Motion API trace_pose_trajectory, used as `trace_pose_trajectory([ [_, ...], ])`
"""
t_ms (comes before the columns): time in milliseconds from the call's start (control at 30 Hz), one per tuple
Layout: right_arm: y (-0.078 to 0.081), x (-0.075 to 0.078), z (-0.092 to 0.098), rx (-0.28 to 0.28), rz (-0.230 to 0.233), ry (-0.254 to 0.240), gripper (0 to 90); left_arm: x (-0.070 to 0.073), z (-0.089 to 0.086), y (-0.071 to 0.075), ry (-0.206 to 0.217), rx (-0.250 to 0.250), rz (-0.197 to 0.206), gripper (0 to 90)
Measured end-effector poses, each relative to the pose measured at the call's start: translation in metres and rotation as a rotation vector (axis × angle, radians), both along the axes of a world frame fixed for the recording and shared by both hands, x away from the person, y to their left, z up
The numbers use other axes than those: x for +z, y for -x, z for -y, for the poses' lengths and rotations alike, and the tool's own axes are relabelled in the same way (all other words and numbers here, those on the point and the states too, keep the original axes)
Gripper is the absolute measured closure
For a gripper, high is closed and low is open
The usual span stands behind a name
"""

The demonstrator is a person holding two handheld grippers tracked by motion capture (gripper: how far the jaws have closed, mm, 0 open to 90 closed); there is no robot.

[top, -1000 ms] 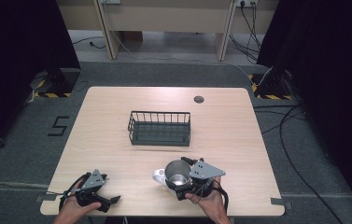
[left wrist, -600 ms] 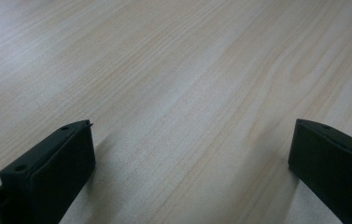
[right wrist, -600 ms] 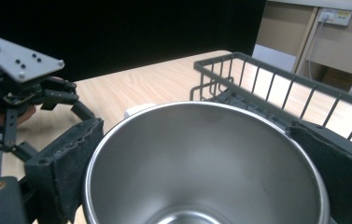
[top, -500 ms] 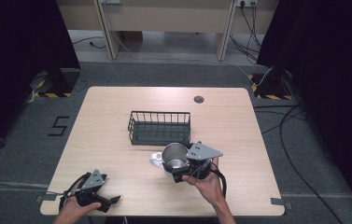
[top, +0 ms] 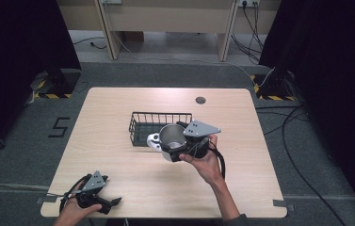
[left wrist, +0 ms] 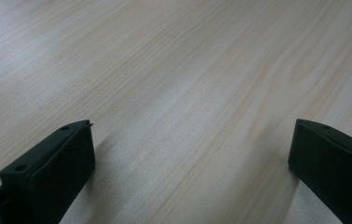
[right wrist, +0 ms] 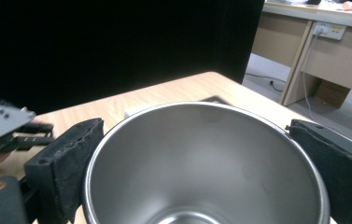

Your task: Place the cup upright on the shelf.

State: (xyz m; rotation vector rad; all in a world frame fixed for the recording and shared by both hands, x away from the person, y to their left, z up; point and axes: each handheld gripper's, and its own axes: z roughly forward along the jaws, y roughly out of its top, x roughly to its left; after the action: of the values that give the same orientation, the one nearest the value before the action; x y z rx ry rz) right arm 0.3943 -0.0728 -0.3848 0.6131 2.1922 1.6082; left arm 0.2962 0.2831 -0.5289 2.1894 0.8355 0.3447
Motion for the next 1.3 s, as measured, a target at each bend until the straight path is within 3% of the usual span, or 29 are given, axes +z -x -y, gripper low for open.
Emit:
trace_pose_trajectory([
  [267, -0.024, 0.017, -0.009, -0.008, 0.0, 0.002, 6.4, 0.0, 0.0, 0.0, 0.0, 0.0, -0.001, 0.0],
  [633, -0.059, 0.026, -0.024, -0.017, -0.007, -0.003, 6.4, 0.0, 0.0, 0.0, -0.002, -0.002, -0.001, 0.0],
  [967, -0.088, 0.024, -0.03, -0.04, -0.022, 0.011, 6.4, 0.0, 0.0, 0.0, -0.002, -0.002, -0.001, 0.0],
  [1300, -0.103, 0.016, -0.035, -0.053, -0.038, 0.012, 6.4, 0.0, 0.0, 0.0, -0.002, -0.003, -0.001, 0.0],
])
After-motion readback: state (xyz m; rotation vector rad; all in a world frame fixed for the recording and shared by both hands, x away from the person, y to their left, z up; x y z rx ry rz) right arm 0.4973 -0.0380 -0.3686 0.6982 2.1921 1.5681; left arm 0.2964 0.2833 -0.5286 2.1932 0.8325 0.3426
